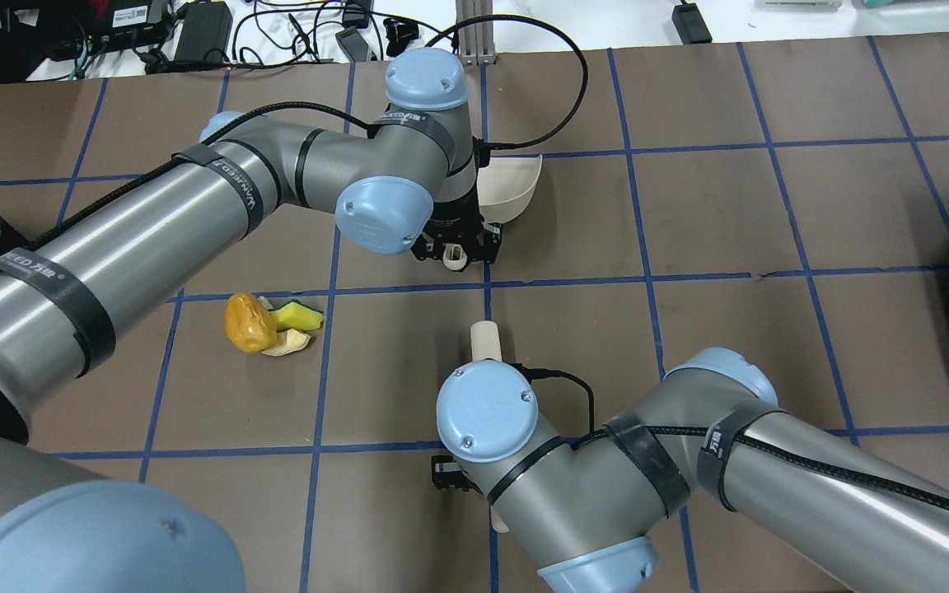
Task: Sweep and dump trash in nearest bin
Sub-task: 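Lift the dustpan with the left gripper while the right gripper lifts the brush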
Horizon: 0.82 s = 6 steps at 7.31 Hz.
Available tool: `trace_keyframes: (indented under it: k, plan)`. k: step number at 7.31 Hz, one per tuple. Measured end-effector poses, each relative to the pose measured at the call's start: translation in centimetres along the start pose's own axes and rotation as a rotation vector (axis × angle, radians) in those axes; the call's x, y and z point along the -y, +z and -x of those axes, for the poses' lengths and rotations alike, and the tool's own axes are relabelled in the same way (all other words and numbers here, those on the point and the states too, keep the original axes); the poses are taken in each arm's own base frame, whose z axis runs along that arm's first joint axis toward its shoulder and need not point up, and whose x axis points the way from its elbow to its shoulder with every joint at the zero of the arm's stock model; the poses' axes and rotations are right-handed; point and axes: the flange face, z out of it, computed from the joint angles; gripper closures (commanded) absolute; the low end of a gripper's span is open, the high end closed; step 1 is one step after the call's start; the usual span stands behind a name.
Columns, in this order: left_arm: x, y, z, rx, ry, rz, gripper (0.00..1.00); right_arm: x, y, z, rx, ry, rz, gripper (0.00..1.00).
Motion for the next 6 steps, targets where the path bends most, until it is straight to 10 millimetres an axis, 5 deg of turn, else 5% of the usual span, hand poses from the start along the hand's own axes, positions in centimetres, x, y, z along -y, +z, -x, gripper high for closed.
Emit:
trace_keyframes:
  k: [1,2,4,5,6]
  plan:
    - [0.0,0.2,0.1,0.004,0.000,0.003,0.28,0.0,0.0,0.0,0.002,0.001,0.001,0.59]
    - [0.0,0.7,0.1,0.005,-0.005,0.009,0.20,-0.1,-0.1,0.1,0.007,0.008,0.004,0.60]
    - [0.1,1.3,0.1,0.005,-0.022,0.018,0.21,-0.1,-0.3,0.1,0.010,0.028,-0.001,0.77]
    - [0.1,1.4,0.1,0.005,-0.028,0.019,0.35,-0.1,-0.4,0.1,0.013,0.040,-0.004,0.95]
    - [0.1,1.3,0.1,0.005,-0.031,0.018,0.51,-0.1,-0.5,0.1,0.016,0.058,-0.006,1.00]
